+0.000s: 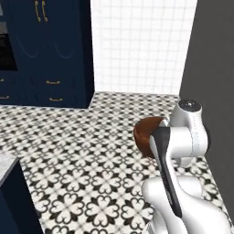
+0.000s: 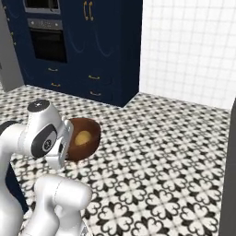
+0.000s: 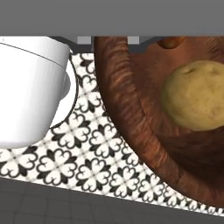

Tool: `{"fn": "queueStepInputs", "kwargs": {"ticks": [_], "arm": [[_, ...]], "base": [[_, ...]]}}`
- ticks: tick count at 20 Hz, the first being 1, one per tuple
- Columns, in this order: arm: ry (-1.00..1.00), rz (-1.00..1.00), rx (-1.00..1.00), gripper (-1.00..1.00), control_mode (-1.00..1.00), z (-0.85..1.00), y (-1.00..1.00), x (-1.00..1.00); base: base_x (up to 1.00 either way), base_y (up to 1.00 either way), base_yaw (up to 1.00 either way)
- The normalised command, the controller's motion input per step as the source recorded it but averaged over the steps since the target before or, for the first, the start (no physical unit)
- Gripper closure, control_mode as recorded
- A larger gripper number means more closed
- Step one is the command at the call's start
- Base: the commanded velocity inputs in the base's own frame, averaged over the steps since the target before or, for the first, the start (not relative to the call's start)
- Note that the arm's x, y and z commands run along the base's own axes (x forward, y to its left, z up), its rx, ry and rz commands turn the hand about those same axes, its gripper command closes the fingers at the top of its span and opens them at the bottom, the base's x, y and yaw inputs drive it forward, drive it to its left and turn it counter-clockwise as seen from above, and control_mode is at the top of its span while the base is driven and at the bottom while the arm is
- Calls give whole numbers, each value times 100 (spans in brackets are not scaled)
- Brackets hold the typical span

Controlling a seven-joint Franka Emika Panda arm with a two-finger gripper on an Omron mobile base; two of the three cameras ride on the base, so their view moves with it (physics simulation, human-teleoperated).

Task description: Pick the chicken drumstick and potato from their plates and place them in the bowl. Then put the bowl in the fridge.

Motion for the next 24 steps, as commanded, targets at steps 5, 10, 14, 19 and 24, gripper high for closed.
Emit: {"fn": "queueStepInputs", "kwargs": {"ticks": [5,10,14,19,24], "arm": [[0,0,0,100,100,0,0,0],[0,0,0,100,100,0,0,0],[0,0,0,100,100,0,0,0],[0,0,0,100,100,0,0,0],[0,0,0,100,100,0,0,0]], "base": [[100,14,17],[100,2,28],[100,0,31],[100,0,31],[100,20,34]]}}
